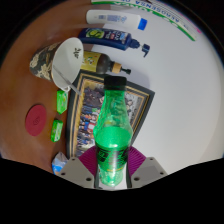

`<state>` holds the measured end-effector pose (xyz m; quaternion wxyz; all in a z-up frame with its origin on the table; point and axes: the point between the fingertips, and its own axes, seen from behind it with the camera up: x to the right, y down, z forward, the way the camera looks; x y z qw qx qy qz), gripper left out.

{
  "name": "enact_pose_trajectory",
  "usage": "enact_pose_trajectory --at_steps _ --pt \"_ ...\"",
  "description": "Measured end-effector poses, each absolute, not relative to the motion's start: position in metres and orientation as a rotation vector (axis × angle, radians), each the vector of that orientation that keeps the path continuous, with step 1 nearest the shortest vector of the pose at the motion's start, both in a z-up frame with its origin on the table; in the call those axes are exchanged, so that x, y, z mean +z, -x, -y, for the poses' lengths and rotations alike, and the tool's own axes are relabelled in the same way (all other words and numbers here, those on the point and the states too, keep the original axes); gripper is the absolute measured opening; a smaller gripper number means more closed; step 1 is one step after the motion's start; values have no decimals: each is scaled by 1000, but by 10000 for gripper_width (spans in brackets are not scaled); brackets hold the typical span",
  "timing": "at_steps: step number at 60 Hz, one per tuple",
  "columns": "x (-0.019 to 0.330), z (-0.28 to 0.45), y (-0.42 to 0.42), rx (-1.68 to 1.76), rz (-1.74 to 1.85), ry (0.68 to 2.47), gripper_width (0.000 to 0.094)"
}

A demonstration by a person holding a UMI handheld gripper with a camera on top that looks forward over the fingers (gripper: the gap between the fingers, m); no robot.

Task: Pour water

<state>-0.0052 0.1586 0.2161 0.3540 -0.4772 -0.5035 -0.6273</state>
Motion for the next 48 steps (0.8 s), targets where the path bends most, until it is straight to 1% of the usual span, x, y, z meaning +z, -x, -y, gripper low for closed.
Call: enact_pose_trajectory --at_steps 5,8,21,25,29,33,41,45,48 --pt "209 -163 15 -1687 1394 1152 362" --pt "204 -165 20 -1688 1430 1132 361" --pt "195 -173 23 -1611 1429 1178 359" --pt "197 -173 22 -1512 1360 1254 363" --pt "199 -173 24 -1320 1225 1386 363" --pt "208 -170 25 -1138 1067 1489 363" --pt "230 -162 29 -786 752 1613 361" --pt "228 -159 30 -591 602 1681 362" --pt "217 -159 28 -461 494 1745 361"
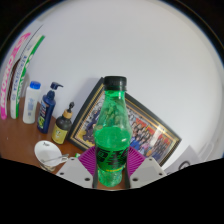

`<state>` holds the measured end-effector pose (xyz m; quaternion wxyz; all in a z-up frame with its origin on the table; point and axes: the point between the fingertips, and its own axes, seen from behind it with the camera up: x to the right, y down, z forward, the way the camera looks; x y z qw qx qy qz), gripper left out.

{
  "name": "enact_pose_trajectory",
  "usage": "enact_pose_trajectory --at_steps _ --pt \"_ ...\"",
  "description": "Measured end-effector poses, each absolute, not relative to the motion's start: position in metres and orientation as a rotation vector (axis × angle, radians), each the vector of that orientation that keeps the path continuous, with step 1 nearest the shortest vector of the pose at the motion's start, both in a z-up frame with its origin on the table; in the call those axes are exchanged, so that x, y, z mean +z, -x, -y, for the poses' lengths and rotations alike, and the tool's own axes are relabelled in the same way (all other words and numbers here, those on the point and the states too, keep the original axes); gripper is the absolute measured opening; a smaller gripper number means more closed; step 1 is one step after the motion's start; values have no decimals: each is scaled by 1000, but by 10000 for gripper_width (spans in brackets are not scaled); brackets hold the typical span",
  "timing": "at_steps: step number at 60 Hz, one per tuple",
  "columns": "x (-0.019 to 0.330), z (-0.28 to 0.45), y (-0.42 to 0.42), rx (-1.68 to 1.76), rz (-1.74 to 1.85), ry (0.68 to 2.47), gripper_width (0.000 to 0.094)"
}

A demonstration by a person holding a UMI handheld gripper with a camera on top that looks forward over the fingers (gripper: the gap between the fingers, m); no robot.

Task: Pour water

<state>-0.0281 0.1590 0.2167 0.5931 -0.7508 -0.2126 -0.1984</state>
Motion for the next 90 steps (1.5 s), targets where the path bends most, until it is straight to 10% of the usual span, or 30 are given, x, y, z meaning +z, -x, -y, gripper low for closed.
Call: enact_pose_trajectory --at_steps 32,47,54,90 --pt "83 -171 29 23 144 1933 378" --pt "85 -170 24 19 110 1901 521" --pt "83 -157 28 20 128 1972 868" --pt "181 84 104 -134 54 2201 849"
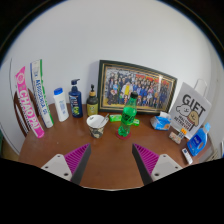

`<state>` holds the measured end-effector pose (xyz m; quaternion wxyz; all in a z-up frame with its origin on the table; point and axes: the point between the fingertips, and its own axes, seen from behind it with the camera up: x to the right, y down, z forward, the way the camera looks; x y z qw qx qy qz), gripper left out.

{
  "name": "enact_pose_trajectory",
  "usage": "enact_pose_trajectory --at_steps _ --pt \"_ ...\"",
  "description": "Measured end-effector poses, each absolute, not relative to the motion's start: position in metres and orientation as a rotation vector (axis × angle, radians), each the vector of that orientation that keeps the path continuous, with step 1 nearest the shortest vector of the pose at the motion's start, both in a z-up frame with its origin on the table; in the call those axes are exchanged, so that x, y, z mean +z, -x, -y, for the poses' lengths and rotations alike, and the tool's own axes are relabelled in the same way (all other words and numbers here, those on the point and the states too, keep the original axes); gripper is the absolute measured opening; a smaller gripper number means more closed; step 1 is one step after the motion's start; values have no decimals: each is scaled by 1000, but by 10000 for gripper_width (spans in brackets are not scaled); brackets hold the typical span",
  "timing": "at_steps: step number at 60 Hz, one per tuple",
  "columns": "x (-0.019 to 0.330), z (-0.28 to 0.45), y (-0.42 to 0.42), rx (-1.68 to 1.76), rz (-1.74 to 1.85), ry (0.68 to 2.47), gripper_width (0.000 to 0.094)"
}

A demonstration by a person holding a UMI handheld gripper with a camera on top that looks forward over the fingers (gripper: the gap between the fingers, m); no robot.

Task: Pour water

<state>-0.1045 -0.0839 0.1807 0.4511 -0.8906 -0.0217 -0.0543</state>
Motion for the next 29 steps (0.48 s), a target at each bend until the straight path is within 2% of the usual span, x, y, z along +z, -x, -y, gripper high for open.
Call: enact_pose_trajectory --at_steps 16,29 --pt "207 123 121 -173 42 2178 850" --pt "213 132 130 -171 35 2176 851"
